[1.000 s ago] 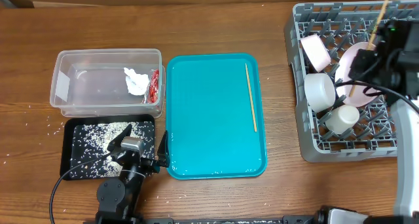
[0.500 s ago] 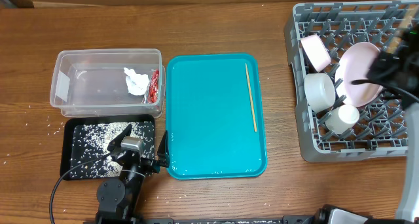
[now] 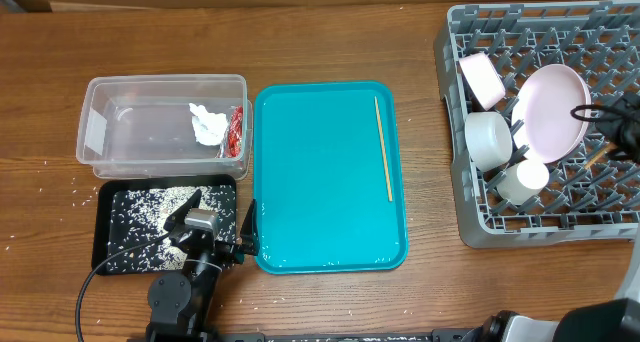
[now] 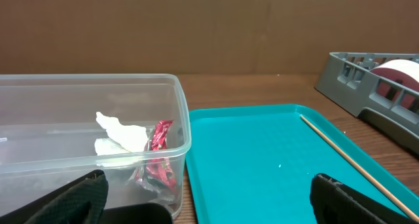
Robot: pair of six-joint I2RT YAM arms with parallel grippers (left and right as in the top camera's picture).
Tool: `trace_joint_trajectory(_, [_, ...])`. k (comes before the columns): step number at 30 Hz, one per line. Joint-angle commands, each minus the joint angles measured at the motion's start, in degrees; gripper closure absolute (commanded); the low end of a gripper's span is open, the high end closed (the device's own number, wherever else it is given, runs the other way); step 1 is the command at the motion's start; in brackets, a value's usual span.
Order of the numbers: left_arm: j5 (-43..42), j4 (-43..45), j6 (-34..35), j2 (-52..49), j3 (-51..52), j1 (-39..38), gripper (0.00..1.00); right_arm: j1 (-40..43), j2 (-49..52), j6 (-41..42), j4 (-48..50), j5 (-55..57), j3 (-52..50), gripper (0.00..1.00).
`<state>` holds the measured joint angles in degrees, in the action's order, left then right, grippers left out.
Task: Sort waste into correct bins and load items into the dishwasher
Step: 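Place the chopstick into the dish rack, then grasp the second wooden chopstick with the right gripper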
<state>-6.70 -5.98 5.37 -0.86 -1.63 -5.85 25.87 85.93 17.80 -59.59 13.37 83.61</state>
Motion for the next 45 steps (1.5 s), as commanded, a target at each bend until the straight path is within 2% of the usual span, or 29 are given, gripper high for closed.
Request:
trace_joint_trajectory(1, [-0.4,0.1,-1.1,0.6,0.3,0.7,0.00,3.4,1.7,6.5,-0.1,3.0,-0.1,0.96])
trace_joint_trajectory(7, [-0.4,0.1,-1.1,0.6,0.3,0.7,0.00,7.7,6.0,6.4,-3.5,-3.1,-0.1,0.96])
trace_joint_trajectory(11, [-0.4,0.1,-1.1,0.6,0.3,0.7,0.00,7.9,8.2,6.4,-4.3,-2.9,-0.5,0.96])
trace_joint_trajectory(12, [-0.4,0.1,-1.1,0.6,0.3,0.7,0.00,7.9,8.5,6.4,-4.3,-3.0,-0.6,0.86])
trace_joint_trajectory(13, [-0.4,0.1,-1.1,0.6,0.3,0.7,0.00,7.9,8.5,6.4,-4.5,-3.0,-0.6,0.69])
trace_joint_trajectory(14, [-0.4,0.1,-1.1,0.6,0.3,0.7,0.00,7.9,8.2,6.2,-4.5,-3.0,-0.4,0.59])
trace_joint_trajectory(16, [-0.4,0.1,-1.1,0.6,0.3,0.7,0.00,7.8,7.4,6.2,-5.1,-3.8,0.6,0.53])
trace_joint_trajectory(21, [-0.4,0.1,-1.1,0.6,0.3,0.7,0.00,5.9,2.0,4.4,-7.0,-9.6,3.2,0.52])
trace_joint_trajectory(24, [-0.4,0.1,-1.1,0.6,0.3,0.7,0.00,1.7,-2.9,0.5,-6.7,-17.1,3.3,0.53])
trace_joint_trajectory(27, [-0.4,0.1,-1.1,0.6,0.3,0.7,0.00,-8.1,-7.4,-4.7,-7.2,-26.4,3.3,0.57])
trace_joint_trajectory(32, [-0.4,0.1,-1.1,0.6,0.3,0.7,0.00,-26.2,-7.2,-6.1,-6.6,-25.9,1.7,0.60])
trace_joint_trajectory(33, [-0.4,0.1,-1.1,0.6,0.3,0.7,0.00,-32.3,-5.7,-6.1,-5.6,-23.9,0.5,0.60])
trace_joint_trajectory(36, [-0.4,0.1,-1.1,0.6,0.3,0.7,0.00,-43.0,0.0,-6.1,-2.3,-17.3,-2.9,0.60])
trace_joint_trajectory(40, [-0.4,0.1,-1.1,0.6,0.3,0.7,0.00,-49.2,8.1,-5.6,1.2,-9.7,-4.6,0.60])
trace_joint_trajectory(45, [-0.4,0.1,-1.1,0.6,0.3,0.7,0.00,-51.8,17.4,-5.7,6.2,-9.4,-4.6,0.60])
